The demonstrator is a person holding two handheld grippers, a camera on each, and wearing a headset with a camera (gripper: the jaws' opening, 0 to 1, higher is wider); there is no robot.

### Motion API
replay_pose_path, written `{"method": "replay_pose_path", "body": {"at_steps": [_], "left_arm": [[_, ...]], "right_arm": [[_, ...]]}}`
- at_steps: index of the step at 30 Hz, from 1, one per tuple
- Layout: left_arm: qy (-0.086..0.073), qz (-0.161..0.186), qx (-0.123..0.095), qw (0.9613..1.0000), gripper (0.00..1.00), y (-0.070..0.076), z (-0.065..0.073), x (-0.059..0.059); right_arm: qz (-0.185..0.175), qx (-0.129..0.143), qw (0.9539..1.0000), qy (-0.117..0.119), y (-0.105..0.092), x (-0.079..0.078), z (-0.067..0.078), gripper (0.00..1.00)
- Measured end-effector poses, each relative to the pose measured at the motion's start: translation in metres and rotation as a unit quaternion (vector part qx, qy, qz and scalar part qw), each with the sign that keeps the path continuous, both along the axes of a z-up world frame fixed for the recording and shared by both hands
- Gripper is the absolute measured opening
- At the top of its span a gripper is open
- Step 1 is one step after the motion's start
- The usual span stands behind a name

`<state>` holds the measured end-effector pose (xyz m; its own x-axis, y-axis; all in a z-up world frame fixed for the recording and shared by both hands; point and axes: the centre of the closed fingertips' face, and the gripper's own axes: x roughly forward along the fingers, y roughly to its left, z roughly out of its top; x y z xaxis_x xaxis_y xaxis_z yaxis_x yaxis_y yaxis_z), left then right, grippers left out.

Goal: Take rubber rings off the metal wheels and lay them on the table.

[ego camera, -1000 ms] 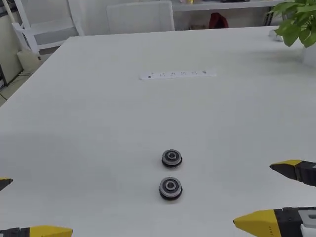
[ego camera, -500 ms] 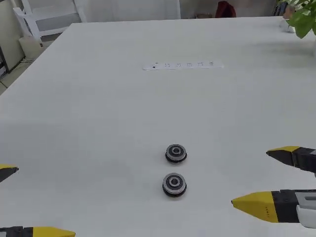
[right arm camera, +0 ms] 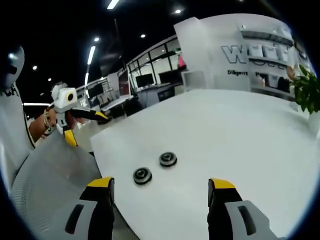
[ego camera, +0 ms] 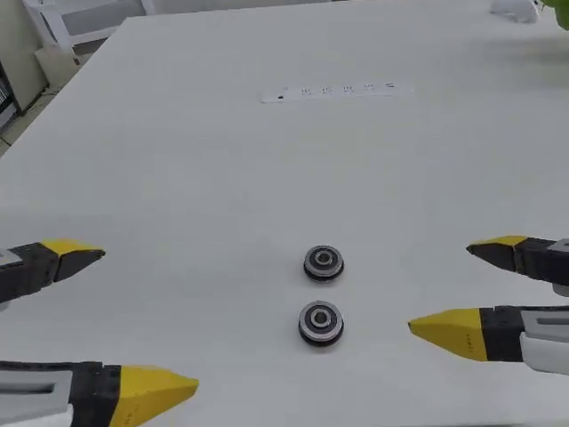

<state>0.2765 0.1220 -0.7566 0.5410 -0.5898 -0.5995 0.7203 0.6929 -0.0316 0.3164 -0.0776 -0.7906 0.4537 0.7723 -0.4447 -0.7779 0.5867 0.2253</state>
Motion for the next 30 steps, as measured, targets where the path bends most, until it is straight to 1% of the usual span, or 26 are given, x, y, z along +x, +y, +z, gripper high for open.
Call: {"method": "replay_pose_path", "body": {"at_steps": [2,4,7,10,13,16,21,23,25,27,30], "left_arm": [[0.003,-0.013,0.003,0.9999,0.92,-0.007,-0.002,0.002],[0.004,-0.027,0.006,0.9996,0.91,-0.016,-0.004,0.007],[-0.005,-0.035,0.008,0.9993,0.91,-0.025,-0.004,0.015],[-0.004,-0.051,0.008,0.9987,0.88,-0.034,-0.005,0.019],[-0.009,-0.061,0.007,0.9981,0.87,-0.044,-0.008,0.026],[-0.006,-0.073,0.006,0.9973,0.85,-0.053,-0.013,0.030],[-0.006,-0.091,0.006,0.9958,0.81,-0.067,-0.019,0.035],[-0.006,-0.098,0.001,0.9951,0.79,-0.073,-0.020,0.036],[-0.005,-0.108,-0.008,0.9941,0.79,-0.079,-0.020,0.036],[-0.012,-0.116,-0.031,0.9927,0.78,-0.088,-0.017,0.037],[-0.011,-0.119,-0.038,0.9921,0.73,-0.094,-0.019,0.040]], "right_arm": [[0.004,0.006,1.0000,-0.001,0.003,0.002,-0.001,0.71],[0.009,0.013,0.9999,0.005,0.009,0.003,-0.003,0.71],[0.023,0.017,0.9996,0.007,0.017,0.002,-0.007,0.69],[0.037,0.020,0.9990,0.012,0.025,0.002,-0.011,0.68],[0.047,0.019,0.9987,0.013,0.029,0.003,-0.016,0.64],[0.055,0.025,0.9980,0.018,0.034,0.005,-0.019,0.61],[0.068,0.036,0.9968,0.021,0.042,0.004,-0.022,0.56],[0.075,0.038,0.9963,0.021,0.045,0.003,-0.024,0.54],[0.082,0.037,0.9957,0.021,0.047,0.002,-0.026,0.52],[0.085,0.039,0.9953,0.024,0.048,0.002,-0.028,0.50],[0.087,0.047,0.9947,0.027,0.051,0.003,-0.029,0.46]]}}
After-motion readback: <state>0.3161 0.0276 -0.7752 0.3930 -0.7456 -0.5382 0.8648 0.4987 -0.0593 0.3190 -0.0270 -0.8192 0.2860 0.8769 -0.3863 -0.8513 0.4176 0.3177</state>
